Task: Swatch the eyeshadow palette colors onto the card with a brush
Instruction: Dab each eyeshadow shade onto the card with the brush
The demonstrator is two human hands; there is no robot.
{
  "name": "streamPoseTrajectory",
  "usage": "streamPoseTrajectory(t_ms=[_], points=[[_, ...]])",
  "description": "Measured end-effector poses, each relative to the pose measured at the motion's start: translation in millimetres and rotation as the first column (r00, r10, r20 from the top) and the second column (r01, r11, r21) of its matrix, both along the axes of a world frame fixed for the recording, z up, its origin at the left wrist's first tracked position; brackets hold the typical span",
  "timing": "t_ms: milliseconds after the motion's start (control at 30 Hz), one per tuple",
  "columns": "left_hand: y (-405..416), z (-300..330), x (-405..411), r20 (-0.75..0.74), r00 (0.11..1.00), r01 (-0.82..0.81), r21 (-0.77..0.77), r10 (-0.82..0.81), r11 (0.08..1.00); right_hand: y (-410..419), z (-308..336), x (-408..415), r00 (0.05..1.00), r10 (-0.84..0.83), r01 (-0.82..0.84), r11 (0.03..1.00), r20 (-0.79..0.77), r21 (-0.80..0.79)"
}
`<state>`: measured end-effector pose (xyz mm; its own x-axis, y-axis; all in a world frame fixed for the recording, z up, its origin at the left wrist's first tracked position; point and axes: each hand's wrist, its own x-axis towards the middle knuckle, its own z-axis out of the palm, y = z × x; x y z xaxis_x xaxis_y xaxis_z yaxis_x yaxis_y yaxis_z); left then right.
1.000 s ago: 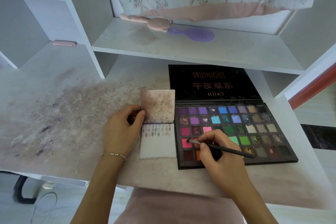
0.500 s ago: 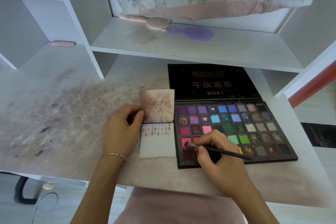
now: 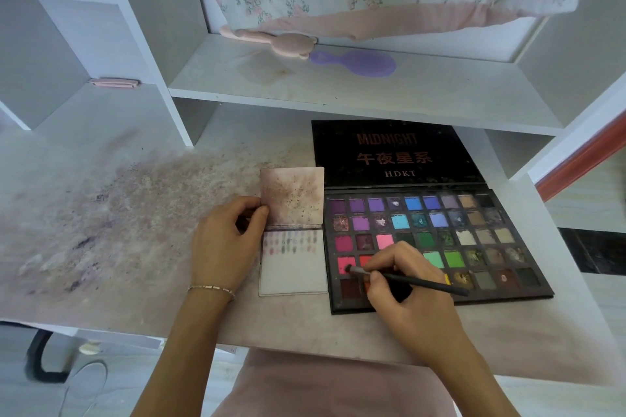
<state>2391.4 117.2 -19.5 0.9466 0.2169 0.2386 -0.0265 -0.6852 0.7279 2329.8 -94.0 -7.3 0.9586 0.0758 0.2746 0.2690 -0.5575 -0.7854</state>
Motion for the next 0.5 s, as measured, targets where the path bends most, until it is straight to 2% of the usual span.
streamPoseTrajectory(t_ms=[200,367,500], points=[[1,-1,0,-0.001,1.0,0.006,0.001,-0.006,1.0,1,3,0,0.999,0.037,-0.037,0.999,0.0,0.005],[1,1,1,-0.033,0.999,0.017,-0.051,-0.019,0.999,5,5,3,0.997,-0.01,0.022,0.986,-0.07,0.164],[2,1,4,-0.051,0.998,0.02,-0.079,-0.024,0.997,24,9,10,0.989,0.084,-0.058,0.977,-0.12,0.204]])
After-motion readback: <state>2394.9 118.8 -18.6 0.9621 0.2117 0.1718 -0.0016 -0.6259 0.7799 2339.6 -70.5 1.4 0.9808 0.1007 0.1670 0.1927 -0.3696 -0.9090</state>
